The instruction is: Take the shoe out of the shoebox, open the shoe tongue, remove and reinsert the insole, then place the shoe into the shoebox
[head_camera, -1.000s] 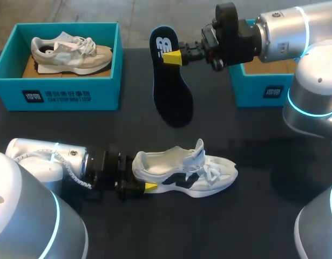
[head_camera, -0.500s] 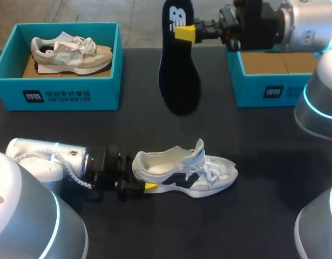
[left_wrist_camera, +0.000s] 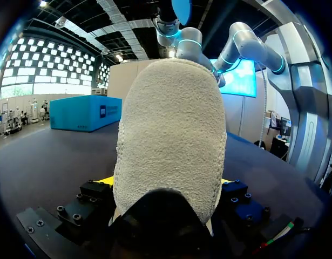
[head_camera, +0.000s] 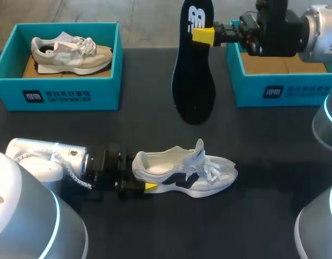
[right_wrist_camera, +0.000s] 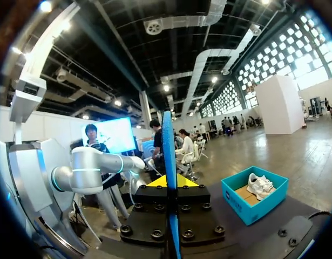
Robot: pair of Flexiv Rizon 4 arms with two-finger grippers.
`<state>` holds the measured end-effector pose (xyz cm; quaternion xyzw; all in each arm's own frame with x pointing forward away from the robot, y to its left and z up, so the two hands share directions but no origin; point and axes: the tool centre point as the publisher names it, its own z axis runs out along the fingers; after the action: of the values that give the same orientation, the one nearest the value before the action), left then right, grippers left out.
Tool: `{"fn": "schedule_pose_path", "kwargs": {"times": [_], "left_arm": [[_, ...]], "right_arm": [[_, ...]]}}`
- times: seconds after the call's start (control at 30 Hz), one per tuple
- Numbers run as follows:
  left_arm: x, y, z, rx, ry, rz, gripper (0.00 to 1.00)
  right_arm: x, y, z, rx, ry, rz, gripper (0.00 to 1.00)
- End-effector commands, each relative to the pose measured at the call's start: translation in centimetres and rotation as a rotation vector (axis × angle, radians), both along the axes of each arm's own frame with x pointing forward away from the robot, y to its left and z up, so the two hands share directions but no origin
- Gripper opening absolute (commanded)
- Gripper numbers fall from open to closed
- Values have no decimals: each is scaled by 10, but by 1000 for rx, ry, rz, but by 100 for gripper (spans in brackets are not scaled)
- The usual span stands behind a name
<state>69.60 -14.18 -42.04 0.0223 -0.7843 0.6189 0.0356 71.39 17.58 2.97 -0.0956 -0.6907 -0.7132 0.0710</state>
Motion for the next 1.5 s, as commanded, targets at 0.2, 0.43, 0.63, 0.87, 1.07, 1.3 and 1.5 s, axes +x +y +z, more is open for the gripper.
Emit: {"fn": "schedule_pose_path", "kwargs": {"times": [0.2, 0.43, 0.63, 0.87, 1.07, 1.3, 1.5], "left_arm": [[1, -1, 0, 1, 1, -3, 0], [1, -1, 0, 1, 1, -3, 0], [1, -1, 0, 1, 1, -3, 0], [1, -1, 0, 1, 1, -3, 0], [1, -1, 0, 1, 1, -3, 0], [1, -1, 0, 1, 1, -3, 0], [1, -1, 0, 1, 1, -3, 0]], "right_arm": [[-1, 1, -1, -3, 1, -2, 0], [-6, -35, 36, -20, 11, -38, 0], [-12, -55, 50, -41, 60, -4, 0], [-24, -62, 55, -60, 103, 37, 0], [-41, -65, 57, -105, 79, 35, 0], [-58, -69, 53, -135, 120, 66, 0], [-70, -72, 45, -141, 159, 96, 0]]}}
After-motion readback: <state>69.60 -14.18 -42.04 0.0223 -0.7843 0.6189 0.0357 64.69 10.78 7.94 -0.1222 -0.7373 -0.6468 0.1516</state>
